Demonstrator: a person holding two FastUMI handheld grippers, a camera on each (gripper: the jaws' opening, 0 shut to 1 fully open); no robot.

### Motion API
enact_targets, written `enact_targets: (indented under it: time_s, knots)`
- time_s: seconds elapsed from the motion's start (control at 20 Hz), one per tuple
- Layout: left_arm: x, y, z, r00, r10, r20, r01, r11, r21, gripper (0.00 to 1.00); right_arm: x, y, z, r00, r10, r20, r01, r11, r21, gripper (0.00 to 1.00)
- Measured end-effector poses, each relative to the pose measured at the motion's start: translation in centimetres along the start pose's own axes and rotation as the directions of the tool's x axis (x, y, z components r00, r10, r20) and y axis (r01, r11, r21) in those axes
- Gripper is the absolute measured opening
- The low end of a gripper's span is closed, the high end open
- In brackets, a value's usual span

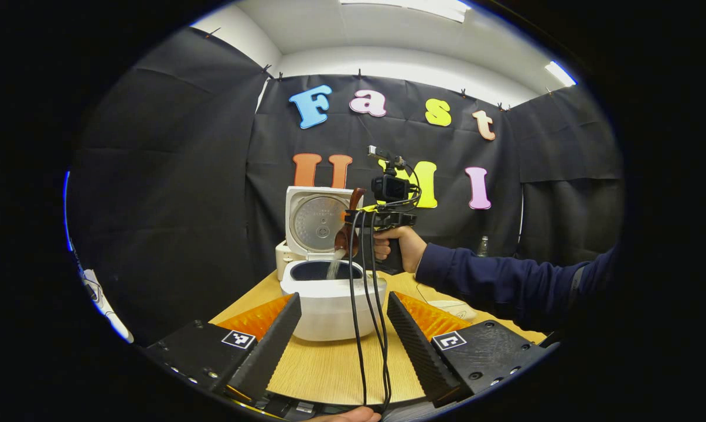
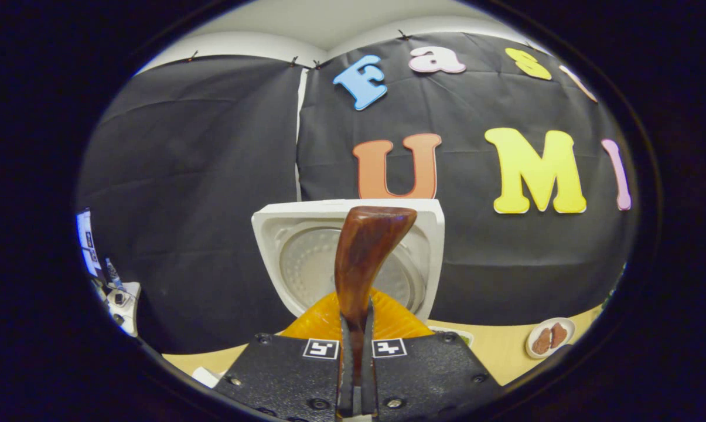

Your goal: Close the left gripper, press the button to open the rice cooker; take a wooden spoon from the chopstick holder with the right hand, scoop a spoonful of rice and pour it into the rice cooker, then put the wooden spoon back into the chopstick holder.

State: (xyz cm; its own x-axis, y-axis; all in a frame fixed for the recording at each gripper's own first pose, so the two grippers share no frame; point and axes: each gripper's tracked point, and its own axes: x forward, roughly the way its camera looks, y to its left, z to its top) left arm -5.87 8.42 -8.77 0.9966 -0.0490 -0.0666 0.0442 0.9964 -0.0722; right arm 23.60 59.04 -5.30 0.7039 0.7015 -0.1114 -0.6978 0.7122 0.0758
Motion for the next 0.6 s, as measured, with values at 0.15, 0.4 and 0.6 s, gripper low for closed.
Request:
enact_targets:
  time_s: [0.15,0.4,0.6]
  knots:
    - [-0.4,0.0,0.1,1.0,0.001,0.001,-0.001,1.0,0.001,0.94,-0.5,0.7,-0.2,1.0,0.009,0.0,-0.009,0.998,-0.056,0.07]
    - [-0.2,-0.1,-0.1,1.0,0.006,-0.006,-0.006,1.0,0.008,0.94,-1.5,2.0,-0.5,0.999,0.034,0.006,-0.032,0.982,-0.187,0.07]
    - [0.0,-0.2,-0.3,1.0,0.012,-0.011,-0.012,1.0,0.01,0.94,-1.9,2.9,-0.4,0.998,0.05,0.027,-0.039,0.95,-0.31,0.07]
